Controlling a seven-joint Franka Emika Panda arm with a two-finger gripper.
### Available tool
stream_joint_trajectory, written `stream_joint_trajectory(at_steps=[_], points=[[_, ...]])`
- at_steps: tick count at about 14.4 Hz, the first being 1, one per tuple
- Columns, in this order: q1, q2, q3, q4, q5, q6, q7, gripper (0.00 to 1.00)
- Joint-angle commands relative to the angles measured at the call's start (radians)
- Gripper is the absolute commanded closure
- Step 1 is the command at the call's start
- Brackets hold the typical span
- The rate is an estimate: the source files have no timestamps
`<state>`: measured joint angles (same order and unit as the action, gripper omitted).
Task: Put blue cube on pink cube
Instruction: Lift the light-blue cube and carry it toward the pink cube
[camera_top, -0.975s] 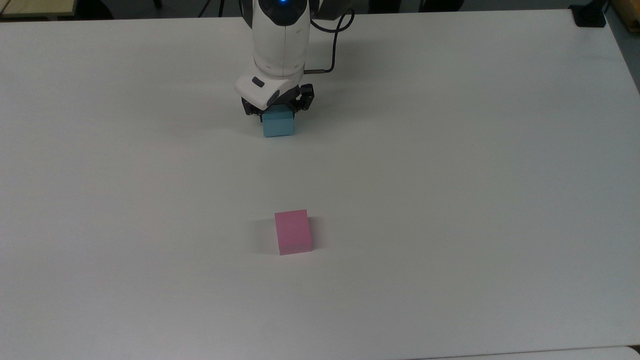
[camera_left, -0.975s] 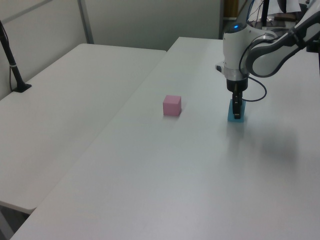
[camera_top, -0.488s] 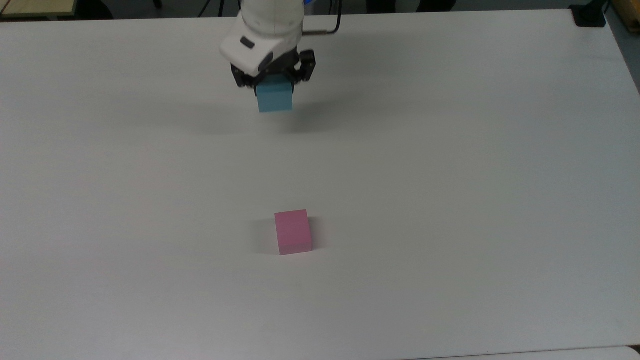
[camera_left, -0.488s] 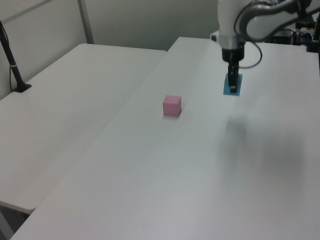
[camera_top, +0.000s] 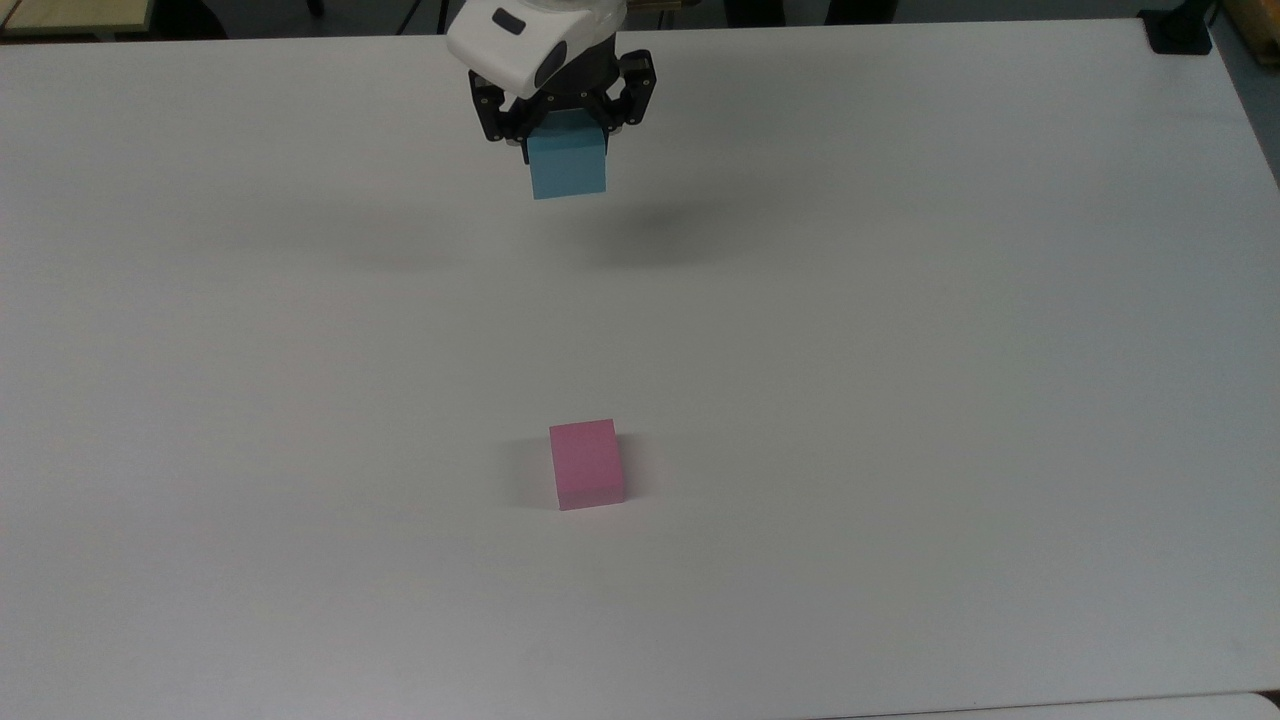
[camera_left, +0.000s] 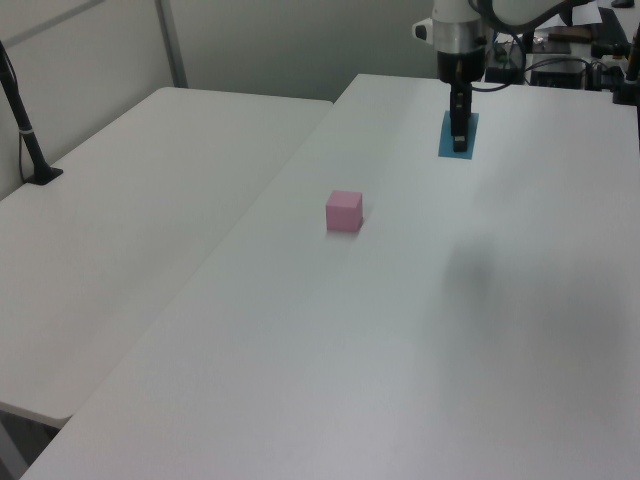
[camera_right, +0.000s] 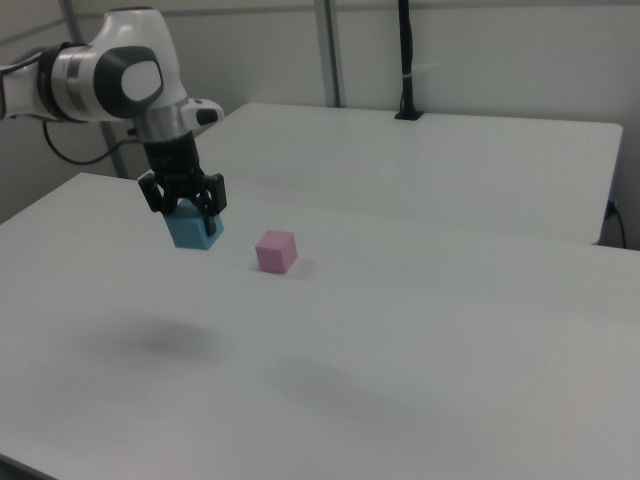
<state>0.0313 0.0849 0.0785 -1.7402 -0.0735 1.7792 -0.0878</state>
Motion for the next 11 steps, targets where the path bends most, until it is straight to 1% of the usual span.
stream_joint_trajectory(at_steps=[1, 4, 5, 7, 11], points=[[0.015, 0.138, -0.006, 0.207, 0.015, -0.003, 0.032, 0.57], [0.015, 0.336, -0.005, 0.414, 0.001, 0.003, 0.083, 0.57], [0.015, 0.405, -0.006, 0.485, 0.001, 0.040, 0.115, 0.57], [0.015, 0.476, -0.006, 0.551, -0.014, 0.066, 0.147, 0.57], [0.021, 0.599, -0.008, 0.663, -0.043, 0.074, 0.151, 0.57]])
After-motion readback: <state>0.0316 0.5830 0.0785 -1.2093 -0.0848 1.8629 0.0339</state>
